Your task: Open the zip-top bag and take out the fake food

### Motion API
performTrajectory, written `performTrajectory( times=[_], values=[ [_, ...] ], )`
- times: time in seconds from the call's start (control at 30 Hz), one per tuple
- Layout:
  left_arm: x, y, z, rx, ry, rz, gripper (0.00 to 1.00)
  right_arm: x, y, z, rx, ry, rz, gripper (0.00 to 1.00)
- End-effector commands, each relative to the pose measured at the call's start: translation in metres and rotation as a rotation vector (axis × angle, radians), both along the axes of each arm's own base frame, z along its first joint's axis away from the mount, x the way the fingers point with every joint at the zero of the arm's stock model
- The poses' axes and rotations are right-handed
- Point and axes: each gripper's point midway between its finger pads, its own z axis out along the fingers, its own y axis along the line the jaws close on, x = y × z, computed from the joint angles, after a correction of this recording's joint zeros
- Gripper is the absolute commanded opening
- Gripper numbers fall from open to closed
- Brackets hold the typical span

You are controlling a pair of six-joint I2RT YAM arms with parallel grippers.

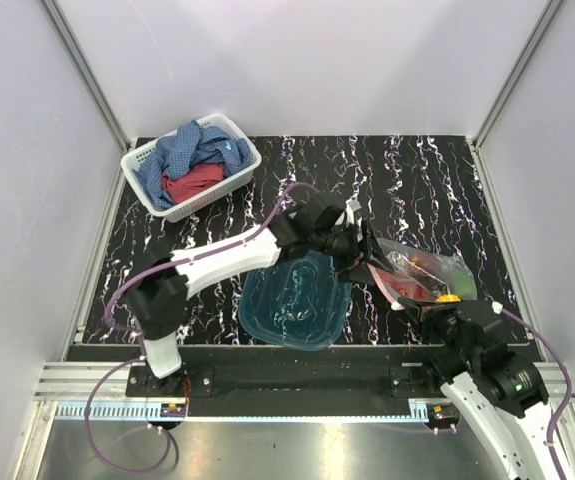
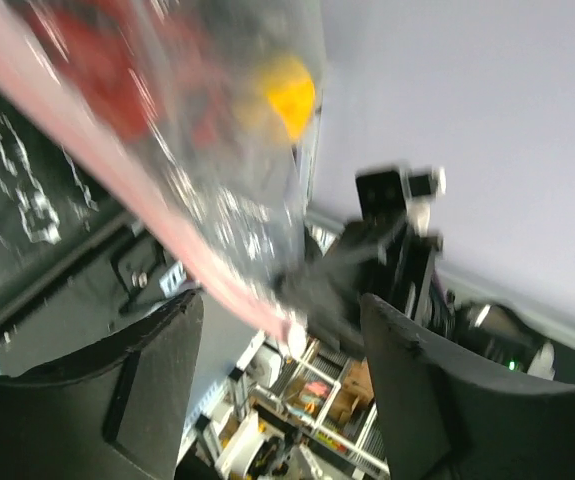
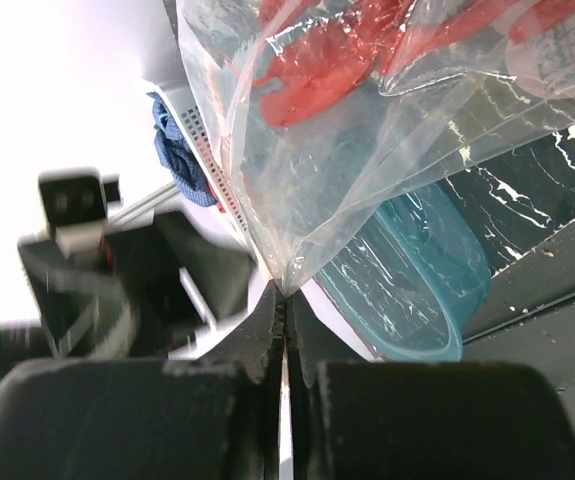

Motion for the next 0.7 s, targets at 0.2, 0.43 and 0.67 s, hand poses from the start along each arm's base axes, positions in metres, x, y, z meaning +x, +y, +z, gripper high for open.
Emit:
performTrajectory(
  times=[0.2,0.43,0.67],
  values=[
    [-0.068,-0.009,0.04,-0.108,0.048,-0.061,0.6,0.012,0.001,0.03,0.08,-0.069,-0.049,0.0],
    [-0.059,-0.017,0.038,-0.139,0.106,0.022,0.55,0.012,-0.003,0.034,0.09,-0.086,-0.068,0.0],
    [-0.053,-0.027,0.04,-0.162,0.164,0.051,0.45,0.009,-0.007,0.034,0.091,-0.103,-0.081,0.0]
  ],
)
